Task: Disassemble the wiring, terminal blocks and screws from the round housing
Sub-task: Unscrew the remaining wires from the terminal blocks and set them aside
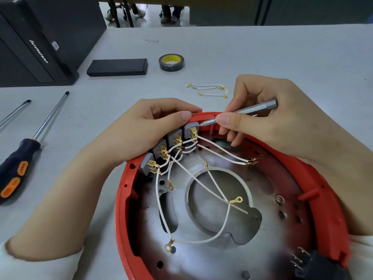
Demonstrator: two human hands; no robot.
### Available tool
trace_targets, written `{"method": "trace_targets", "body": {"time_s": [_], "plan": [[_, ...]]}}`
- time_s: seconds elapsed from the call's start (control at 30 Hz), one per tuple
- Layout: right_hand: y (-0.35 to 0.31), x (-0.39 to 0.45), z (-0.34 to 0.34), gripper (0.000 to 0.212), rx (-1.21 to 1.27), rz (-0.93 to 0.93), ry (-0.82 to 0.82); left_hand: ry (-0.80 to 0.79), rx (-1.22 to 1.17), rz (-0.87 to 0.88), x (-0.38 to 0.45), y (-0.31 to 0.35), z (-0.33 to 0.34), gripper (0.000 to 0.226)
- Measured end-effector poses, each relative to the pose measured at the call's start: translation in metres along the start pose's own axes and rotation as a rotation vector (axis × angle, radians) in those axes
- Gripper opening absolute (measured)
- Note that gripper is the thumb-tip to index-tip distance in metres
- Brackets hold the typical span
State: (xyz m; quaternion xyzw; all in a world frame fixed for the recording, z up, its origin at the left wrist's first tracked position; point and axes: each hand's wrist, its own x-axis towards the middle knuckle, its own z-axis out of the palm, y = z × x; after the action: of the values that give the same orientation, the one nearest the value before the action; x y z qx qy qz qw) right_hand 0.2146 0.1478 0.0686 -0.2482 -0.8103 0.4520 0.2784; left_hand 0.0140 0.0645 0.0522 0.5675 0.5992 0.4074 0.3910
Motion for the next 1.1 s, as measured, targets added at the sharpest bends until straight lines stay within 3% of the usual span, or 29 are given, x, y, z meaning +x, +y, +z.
{"method": "trace_targets", "body": {"time_s": [0.73,1.1], "plan": [[-0.0017,0.0011,0.0021,0.024,0.053,0.011,0.013,-0.005,-0.007,0.009,0.0005,-0.0025,-0.0002,0.020],[-0.0072,0.0019,-0.0002,0.023,0.143,0.113,0.011,-0.026,-0.011,0.012,0.0029,-0.0018,0.0016,0.021]]}}
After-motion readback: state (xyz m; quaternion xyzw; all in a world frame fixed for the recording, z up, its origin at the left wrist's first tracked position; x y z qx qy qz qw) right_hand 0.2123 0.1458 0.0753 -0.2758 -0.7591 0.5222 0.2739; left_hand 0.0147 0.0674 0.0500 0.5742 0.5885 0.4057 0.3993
